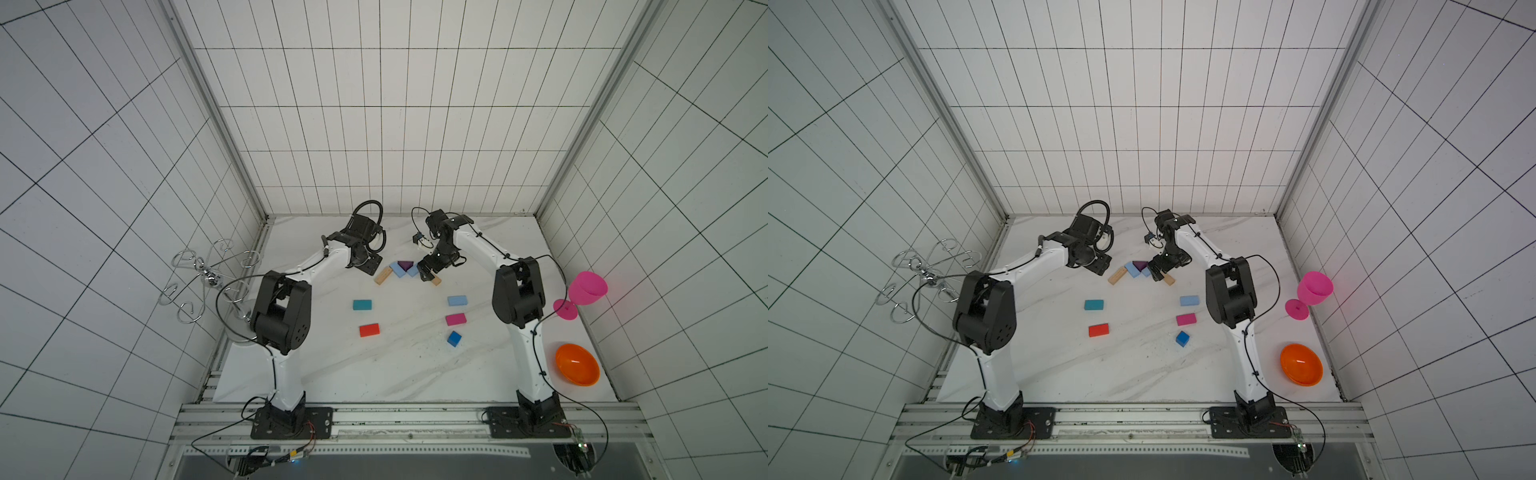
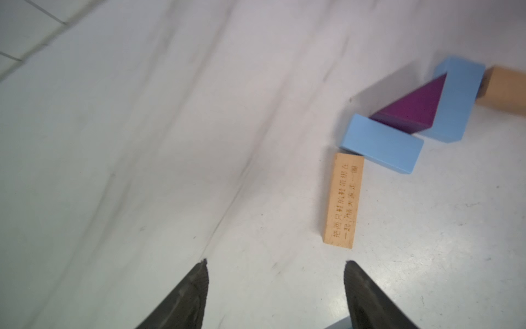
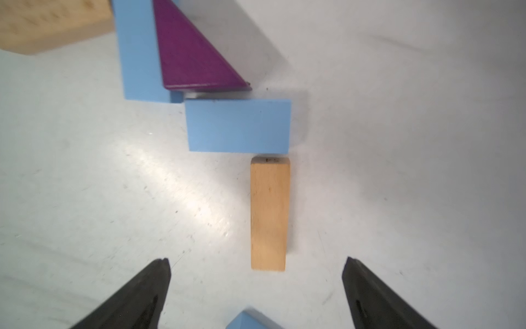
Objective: Assemble a heart with building blocks
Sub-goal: Assemble the building block at the center of the board, then pick up the building block from the center of the board.
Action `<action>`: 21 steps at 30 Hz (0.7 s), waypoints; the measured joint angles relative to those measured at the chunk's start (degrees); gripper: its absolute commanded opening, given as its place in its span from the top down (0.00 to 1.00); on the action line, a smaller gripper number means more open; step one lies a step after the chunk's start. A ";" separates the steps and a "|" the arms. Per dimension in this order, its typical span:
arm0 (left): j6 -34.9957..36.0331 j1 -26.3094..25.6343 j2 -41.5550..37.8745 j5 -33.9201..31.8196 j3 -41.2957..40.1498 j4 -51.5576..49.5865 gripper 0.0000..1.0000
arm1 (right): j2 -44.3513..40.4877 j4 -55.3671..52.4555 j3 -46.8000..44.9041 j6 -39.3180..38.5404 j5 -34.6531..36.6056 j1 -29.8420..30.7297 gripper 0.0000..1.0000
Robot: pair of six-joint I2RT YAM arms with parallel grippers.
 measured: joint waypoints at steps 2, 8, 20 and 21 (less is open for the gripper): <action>-4.37 1.88 -5.16 -1.07 -0.63 0.07 0.23 | -8.09 2.43 -5.81 -0.48 -1.07 -1.14 0.01; -25.94 2.45 -16.98 -2.86 -6.60 -3.06 0.18 | -28.39 9.14 -26.10 -10.84 2.25 -4.79 0.06; -65.44 1.01 -13.42 6.05 -24.37 -7.96 0.16 | -24.52 16.81 -40.61 -26.16 11.17 -3.06 0.07; -66.82 0.74 -13.40 6.23 -24.46 -8.07 0.16 | -24.22 17.59 -40.65 -26.51 11.47 -3.06 0.07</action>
